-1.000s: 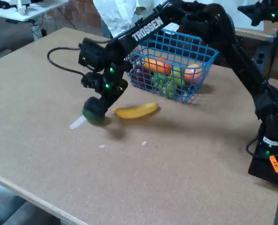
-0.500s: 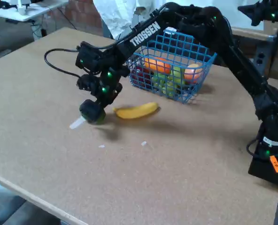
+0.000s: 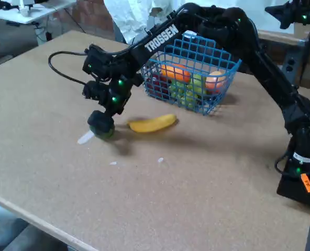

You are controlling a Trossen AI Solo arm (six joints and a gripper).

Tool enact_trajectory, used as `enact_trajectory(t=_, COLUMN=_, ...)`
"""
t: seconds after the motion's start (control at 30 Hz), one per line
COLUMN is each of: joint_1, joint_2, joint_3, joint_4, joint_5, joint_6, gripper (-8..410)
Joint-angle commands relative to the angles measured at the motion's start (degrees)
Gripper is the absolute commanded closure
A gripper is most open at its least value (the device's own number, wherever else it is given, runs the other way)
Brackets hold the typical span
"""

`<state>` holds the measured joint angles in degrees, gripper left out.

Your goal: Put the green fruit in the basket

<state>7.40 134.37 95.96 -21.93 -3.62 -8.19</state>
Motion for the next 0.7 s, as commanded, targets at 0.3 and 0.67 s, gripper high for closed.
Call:
enact_trajectory(t=0.3, joint_1=0.0, joint_2=0.2, joint_3=0.0, joint_4=1.0, joint_5=0.2, joint_6=-1.8, gripper=48)
enact_trajectory(t=0.67, joint_1=0.0, joint_2=2.1, joint_3=0.0, joint_4=2.4, joint_5=0.1, joint_6=0.9, gripper=48)
